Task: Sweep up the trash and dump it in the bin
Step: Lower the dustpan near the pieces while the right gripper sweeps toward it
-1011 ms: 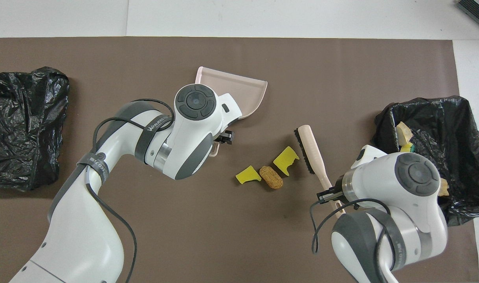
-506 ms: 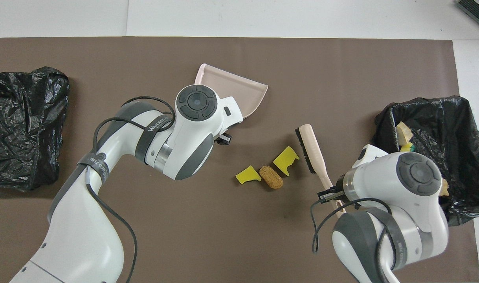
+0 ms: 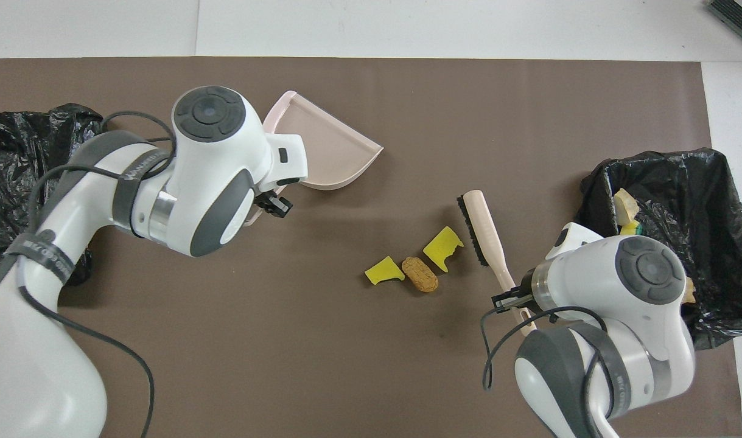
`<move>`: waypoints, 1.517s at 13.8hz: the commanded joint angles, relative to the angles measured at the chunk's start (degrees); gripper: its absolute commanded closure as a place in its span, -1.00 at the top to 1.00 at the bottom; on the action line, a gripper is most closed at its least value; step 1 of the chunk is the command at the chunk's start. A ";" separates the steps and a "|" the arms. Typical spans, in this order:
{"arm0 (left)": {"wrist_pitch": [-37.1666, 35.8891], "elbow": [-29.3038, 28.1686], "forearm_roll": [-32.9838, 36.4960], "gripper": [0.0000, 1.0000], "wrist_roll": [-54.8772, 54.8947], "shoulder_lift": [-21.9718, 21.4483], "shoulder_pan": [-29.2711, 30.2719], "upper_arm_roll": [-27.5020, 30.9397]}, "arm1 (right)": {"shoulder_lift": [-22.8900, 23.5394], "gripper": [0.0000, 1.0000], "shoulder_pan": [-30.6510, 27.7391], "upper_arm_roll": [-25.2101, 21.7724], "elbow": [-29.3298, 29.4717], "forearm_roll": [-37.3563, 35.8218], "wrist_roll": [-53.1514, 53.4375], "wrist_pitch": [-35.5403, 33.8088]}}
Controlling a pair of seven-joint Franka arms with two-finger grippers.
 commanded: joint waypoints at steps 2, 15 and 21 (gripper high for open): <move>-7.64 -3.06 1.08 -1.00 16.24 -5.31 5.71 -0.25 | -5.25 -1.00 -0.38 0.37 -4.58 -0.43 2.89 1.50; 1.65 -33.11 5.74 -1.00 30.53 -22.45 3.53 -0.51 | -11.08 -1.00 8.04 0.81 -19.19 -0.34 15.02 10.99; 8.94 -42.79 6.18 -1.00 30.53 -27.99 0.98 -0.86 | -8.27 -1.00 15.15 0.82 -18.67 0.71 24.77 13.44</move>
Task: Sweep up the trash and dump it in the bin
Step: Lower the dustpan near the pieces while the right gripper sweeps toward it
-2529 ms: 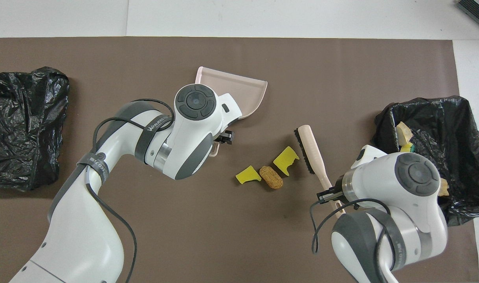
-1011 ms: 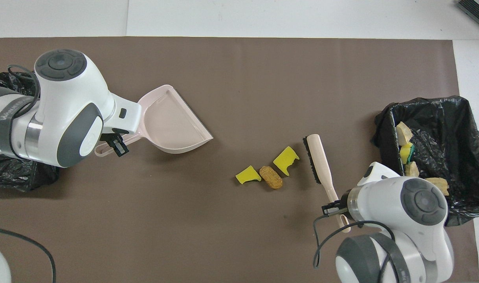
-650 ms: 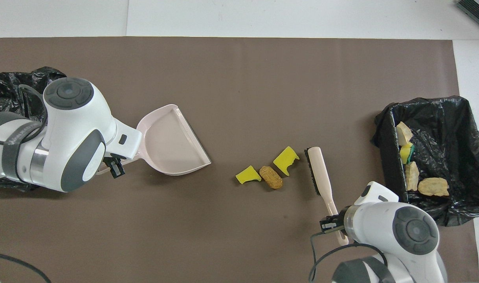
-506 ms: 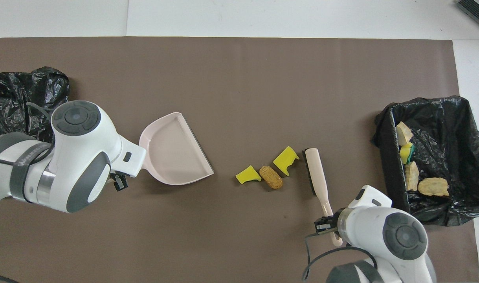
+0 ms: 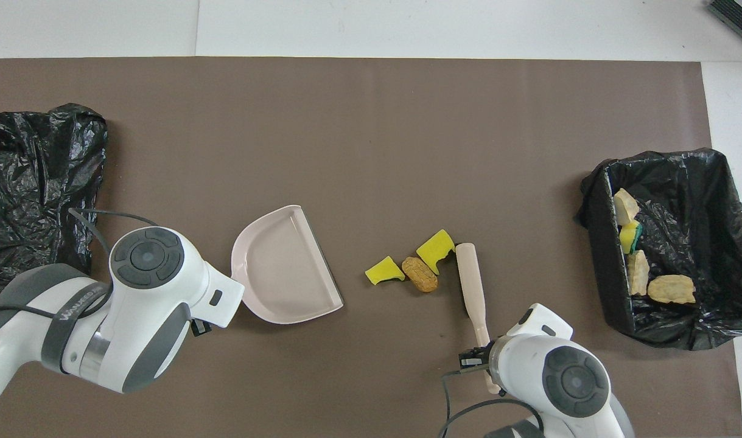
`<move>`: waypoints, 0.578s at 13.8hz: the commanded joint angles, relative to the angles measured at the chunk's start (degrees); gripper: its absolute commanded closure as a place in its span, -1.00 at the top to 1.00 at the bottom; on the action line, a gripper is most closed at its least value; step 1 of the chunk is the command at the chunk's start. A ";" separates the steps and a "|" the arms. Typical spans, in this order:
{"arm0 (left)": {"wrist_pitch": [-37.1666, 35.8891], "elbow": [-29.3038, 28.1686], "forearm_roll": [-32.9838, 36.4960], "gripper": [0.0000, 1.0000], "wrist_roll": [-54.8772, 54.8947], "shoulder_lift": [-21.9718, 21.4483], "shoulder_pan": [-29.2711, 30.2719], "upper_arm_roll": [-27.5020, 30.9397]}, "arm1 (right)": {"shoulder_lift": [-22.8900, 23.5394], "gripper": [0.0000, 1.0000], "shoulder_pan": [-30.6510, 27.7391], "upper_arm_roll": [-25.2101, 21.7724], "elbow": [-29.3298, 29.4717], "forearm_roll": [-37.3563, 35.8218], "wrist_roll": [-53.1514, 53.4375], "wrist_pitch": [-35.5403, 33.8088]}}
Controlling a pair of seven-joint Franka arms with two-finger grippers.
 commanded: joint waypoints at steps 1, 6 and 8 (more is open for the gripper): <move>1.76 -2.94 1.38 -1.00 1.23 -2.61 -1.82 0.35 | 2.98 -1.00 4.83 0.13 1.11 0.63 7.43 3.45; 2.82 -2.94 1.47 -1.00 1.23 -2.52 -1.82 0.26 | 9.84 -1.00 11.16 0.22 8.22 0.54 18.69 3.72; 2.82 -2.94 1.47 -1.00 1.14 -2.52 -1.82 0.26 | 13.17 -1.00 13.97 0.22 11.73 0.54 23.27 3.72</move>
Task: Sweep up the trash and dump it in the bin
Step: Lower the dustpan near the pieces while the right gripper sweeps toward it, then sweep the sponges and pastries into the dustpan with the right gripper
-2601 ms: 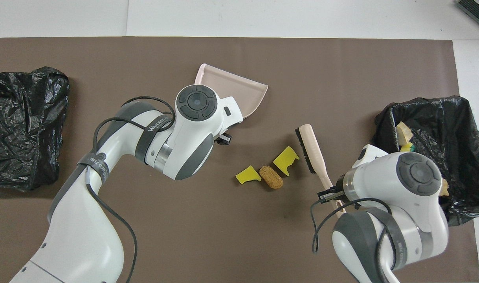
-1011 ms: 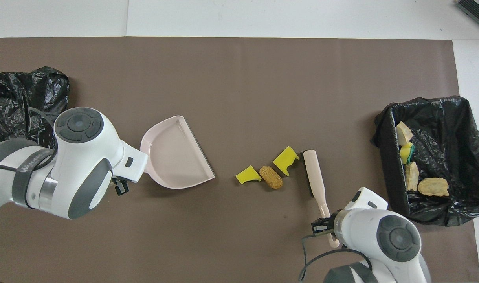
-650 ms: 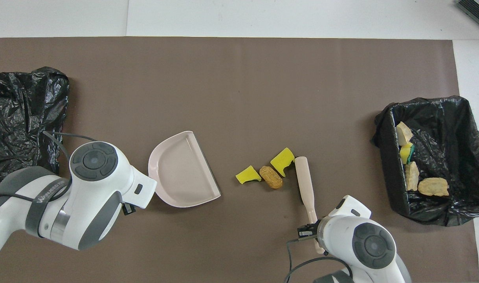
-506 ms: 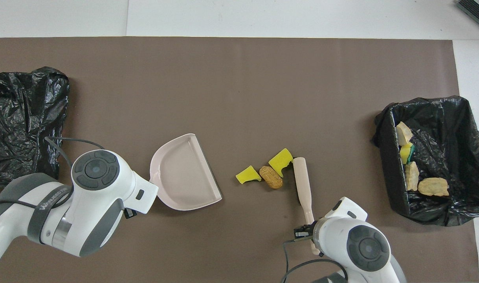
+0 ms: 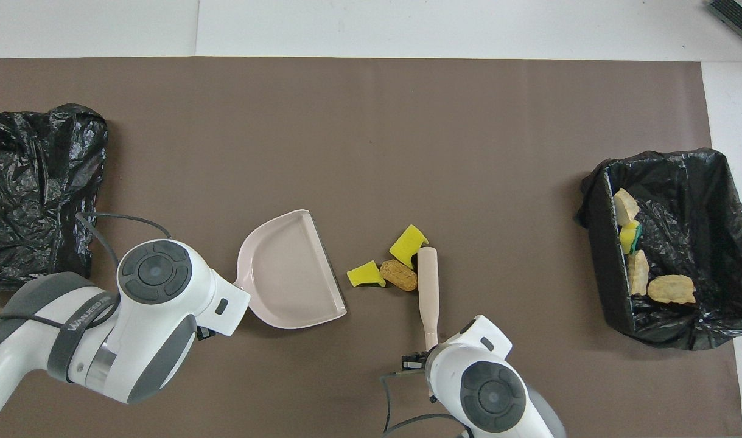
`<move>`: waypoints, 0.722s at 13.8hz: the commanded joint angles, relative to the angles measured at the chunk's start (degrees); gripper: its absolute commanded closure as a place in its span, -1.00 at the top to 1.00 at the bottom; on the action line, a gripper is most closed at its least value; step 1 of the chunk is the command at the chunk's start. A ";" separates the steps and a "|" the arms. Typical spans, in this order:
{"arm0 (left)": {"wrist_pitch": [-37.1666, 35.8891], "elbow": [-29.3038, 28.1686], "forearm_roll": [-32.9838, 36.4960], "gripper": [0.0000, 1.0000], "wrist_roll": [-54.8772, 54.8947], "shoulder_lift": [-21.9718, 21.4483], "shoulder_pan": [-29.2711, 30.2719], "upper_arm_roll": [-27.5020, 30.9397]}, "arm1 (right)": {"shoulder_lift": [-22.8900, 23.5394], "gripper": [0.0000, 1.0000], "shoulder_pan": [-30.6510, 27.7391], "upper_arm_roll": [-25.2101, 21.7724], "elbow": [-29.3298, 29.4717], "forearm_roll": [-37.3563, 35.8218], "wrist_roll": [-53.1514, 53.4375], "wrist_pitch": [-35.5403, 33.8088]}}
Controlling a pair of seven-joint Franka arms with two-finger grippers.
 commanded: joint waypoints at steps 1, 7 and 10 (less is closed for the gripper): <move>1.39 -1.97 0.90 -1.00 0.76 -1.70 -0.91 0.47 | 6.16 -1.00 4.24 0.08 6.09 0.53 5.83 0.42; 1.39 -1.88 0.81 -1.00 0.40 -1.53 -0.82 0.47 | 17.25 -1.00 8.49 0.87 21.55 0.79 5.95 -0.27; 1.48 -1.79 0.81 -1.00 0.32 -1.44 -0.82 0.47 | 16.92 -1.00 7.96 1.13 25.26 4.22 5.76 -3.94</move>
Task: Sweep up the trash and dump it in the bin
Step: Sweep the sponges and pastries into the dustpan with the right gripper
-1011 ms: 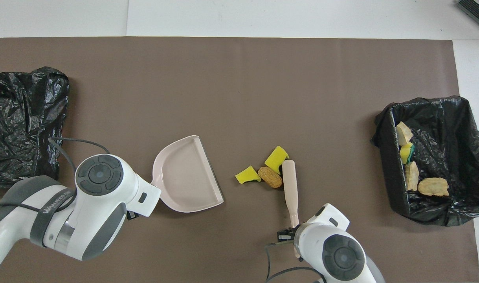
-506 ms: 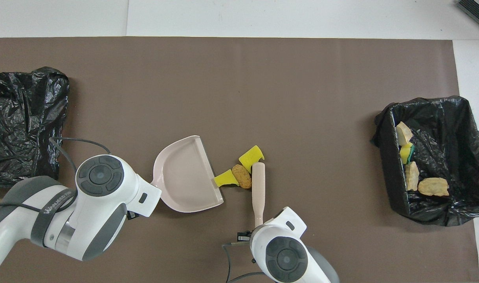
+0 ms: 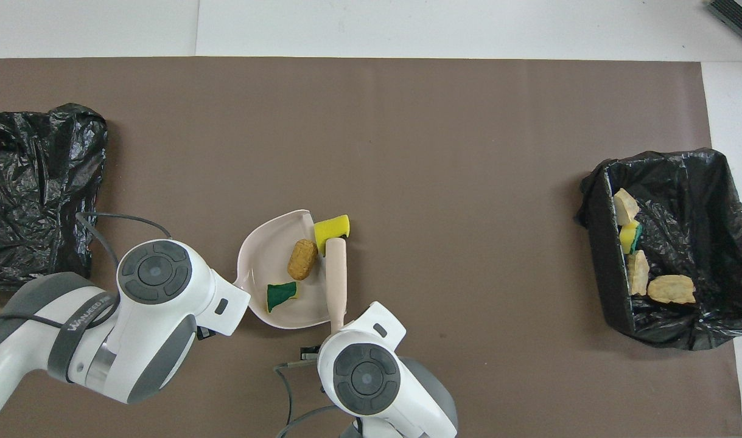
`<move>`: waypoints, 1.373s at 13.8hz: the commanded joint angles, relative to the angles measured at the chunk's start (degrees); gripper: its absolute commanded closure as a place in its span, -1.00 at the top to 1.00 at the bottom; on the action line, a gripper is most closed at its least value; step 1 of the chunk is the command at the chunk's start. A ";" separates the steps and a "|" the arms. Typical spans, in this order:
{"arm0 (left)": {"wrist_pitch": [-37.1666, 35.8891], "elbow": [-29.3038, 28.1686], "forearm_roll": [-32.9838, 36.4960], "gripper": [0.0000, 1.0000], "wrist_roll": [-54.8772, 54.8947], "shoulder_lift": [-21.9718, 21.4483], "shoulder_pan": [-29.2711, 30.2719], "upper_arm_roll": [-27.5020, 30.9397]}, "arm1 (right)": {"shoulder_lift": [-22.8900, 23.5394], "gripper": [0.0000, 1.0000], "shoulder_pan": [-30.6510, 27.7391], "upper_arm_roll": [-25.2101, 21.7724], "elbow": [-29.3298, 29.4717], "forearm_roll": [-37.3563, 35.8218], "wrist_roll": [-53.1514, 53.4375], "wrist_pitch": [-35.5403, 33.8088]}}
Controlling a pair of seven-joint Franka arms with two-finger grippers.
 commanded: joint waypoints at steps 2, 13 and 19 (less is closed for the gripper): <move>1.45 -1.77 0.76 -1.00 0.11 -1.44 -0.82 0.44 | -3.25 -1.00 -2.97 0.29 4.09 1.81 -3.43 -11.82; 1.63 -1.77 0.76 -1.00 -0.86 -1.44 -0.82 0.44 | -0.20 -1.00 -13.62 0.29 2.87 -8.49 -33.21 -12.33; 1.63 -1.77 0.68 -1.00 -1.03 -1.44 -0.74 0.44 | 1.57 -1.00 -7.30 0.91 3.57 4.46 -31.66 -9.85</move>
